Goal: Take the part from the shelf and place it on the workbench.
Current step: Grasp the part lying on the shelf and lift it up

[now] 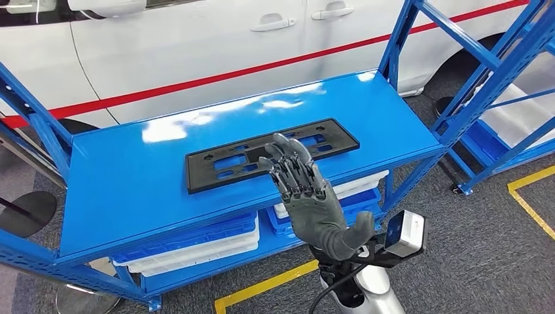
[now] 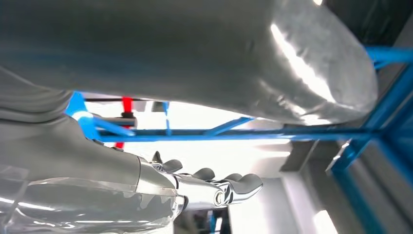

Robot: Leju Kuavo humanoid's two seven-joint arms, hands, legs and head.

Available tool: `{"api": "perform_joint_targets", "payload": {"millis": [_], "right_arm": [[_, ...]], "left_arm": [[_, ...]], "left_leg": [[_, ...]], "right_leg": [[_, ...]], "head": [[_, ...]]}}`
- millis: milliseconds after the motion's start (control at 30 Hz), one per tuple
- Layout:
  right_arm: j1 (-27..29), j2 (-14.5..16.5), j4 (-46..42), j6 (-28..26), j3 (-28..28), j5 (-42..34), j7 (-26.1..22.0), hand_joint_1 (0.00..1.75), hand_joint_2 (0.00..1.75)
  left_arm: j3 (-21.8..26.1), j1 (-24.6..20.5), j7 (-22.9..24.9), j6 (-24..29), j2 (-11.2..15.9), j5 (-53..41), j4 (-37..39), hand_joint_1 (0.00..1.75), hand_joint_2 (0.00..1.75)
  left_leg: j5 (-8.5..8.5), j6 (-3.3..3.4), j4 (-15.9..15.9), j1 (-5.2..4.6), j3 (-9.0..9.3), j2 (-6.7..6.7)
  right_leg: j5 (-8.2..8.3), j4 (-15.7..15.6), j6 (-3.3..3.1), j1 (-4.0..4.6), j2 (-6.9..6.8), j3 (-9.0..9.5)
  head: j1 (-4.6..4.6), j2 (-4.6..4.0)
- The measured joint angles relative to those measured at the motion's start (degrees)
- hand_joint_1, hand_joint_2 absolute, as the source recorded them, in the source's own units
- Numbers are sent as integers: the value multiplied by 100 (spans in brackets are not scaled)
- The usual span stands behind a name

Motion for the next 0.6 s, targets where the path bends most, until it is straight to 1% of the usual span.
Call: {"api": "perform_joint_targets", "payload": {"millis": [33, 67, 100, 133, 167, 200, 233, 267, 300, 333, 367, 400, 433, 467, 500, 533, 567, 600], "right_arm": [[20, -15, 20, -21, 1, -36, 33, 0, 0], [32, -31, 39, -28, 3, -76, 57, 0, 0], [35, -43, 54, -25, 4, -116, 68, 0, 0], [34, -56, 66, -19, 9, -160, 75, 0, 0], [31, -68, 76, -13, 17, -195, 90, 0, 0], [32, -82, 86, -11, 27, -223, 105, 0, 0], [33, -97, 96, -9, 37, -250, 120, 0, 0], [33, -110, 103, -8, 44, -267, 131, 0, 0], [35, -121, 108, -8, 49, -286, 134, 0, 0], [33, -130, 110, -8, 54, -303, 136, 0, 0], [29, -136, 112, -11, 62, -313, 138, 0, 0], [27, -141, 116, -21, 71, -320, 147, 0, 0], [27, -147, 127, -36, 80, -322, 156, 0, 0], [29, -154, 143, -56, 87, -321, 167, 0, 0], [34, -163, 165, -82, 94, -315, 183, 0, 0], [41, -174, 185, -102, 102, -306, 201, 0, 0], [48, -185, 204, -121, 114, -294, 218, 0, 0], [57, -196, 220, -135, 131, -282, 233, 0, 0]], "left_arm": [[-1, 5, -1, -2, 0, 6, 0, 0, 0], [-1, 9, 0, -5, -1, 11, 0, 0, 0], [-2, 11, 0, -8, -1, 15, 0, 0, 0], [-2, 10, 0, -9, -2, 16, 0, 0, 0], [-2, 7, 0, -9, -2, 16, 0, 0, 0], [-3, 4, 0, -9, -2, 17, 0, 0, 0], [-4, 3, 1, -8, -2, 19, 0, 0, 0], [-9, 1, 2, -8, -2, 21, 0, 0, 0], [-15, 0, 3, -7, -1, 24, 0, 0, 0], [-21, -2, 4, -7, -1, 26, 0, 0, 0], [-27, -5, 4, -5, -2, 29, 0, 0, 0], [-31, -6, 3, -3, -2, 32, 0, 0, 0], [-34, -3, 2, -2, -2, 34, 0, 0, 0], [-36, 2, 2, -1, -2, 40, 0, 0, 0], [-38, 9, 2, -1, -2, 45, 0, 0, 0], [-40, 17, 2, -1, -1, 49, 0, 0, 0], [-42, 22, 2, -1, -1, 52, 0, 0, 0], [-44, 25, 2, -1, -1, 51, 0, 0, 0]], "left_leg": [[-17, -1, 1, 0, 19, -3], [-38, -8, 2, 1, 47, -6], [-62, -21, 2, 2, 83, -10], [-90, -43, 1, 1, 117, -13], [-120, -74, 9, -9, 141, -16], [-142, -108, 9, -18, 153, -16], [-158, -143, 4, -26, 158, -15], [-169, -177, -4, -33, 164, -12], [-185, -209, -10, -26, 171, -7], [-220, -237, 25, -19, 170, -5], [-289, -260, 135, -13, 132, -4], [-409, -276, 377, -6, 22, -4], [-560, -286, 728, -2, -154, -4], [-711, -294, 1126, -2, -371, -4], [-805, -299, 1478, 0, -584, -4], [-794, -299, 1655, 0, -719, -4], [-664, -293, 1606, 0, -748, -4], [-434, -278, 1337, -1, -668, -4]], "right_leg": [[66, 74, 5, -10, -2, -88], [229, -49, 5, -21, -4, -74], [466, -361, -1, -30, -8, 44], [679, -750, -15, -34, -16, 209], [817, -1102, -34, -24, -23, 359], [884, -1335, -56, -11, -26, 458], [880, -1446, -81, 4, -23, 501], [862, -1476, -107, 16, -14, 511], [860, -1489, -140, 8, -6, 524], [854, -1512, -173, 1, -3, 550], [848, -1536, -208, -6, -7, 581], [837, -1555, -240, -9, -13, 614], [820, -1557, -267, 1, -21, 637], [803, -1555, -291, 12, -27, 653], [786, -1552, -310, 23, -27, 670], [769, -1548, -319, 32, -21, 688], [749, -1544, -322, 40, -13, 713], [724, -1541, -317, 45, -3, 748]], "head": [[0, 0], [1, 0], [1, 0], [2, 0], [2, 0], [-2, 0], [-3, 0], [-6, 0], [-8, 0], [-7, 0], [-8, 0], [-9, 0], [-9, 0], [-10, 0], [-9, 0], [-9, 0], [-10, 0], [-9, 0]]}}
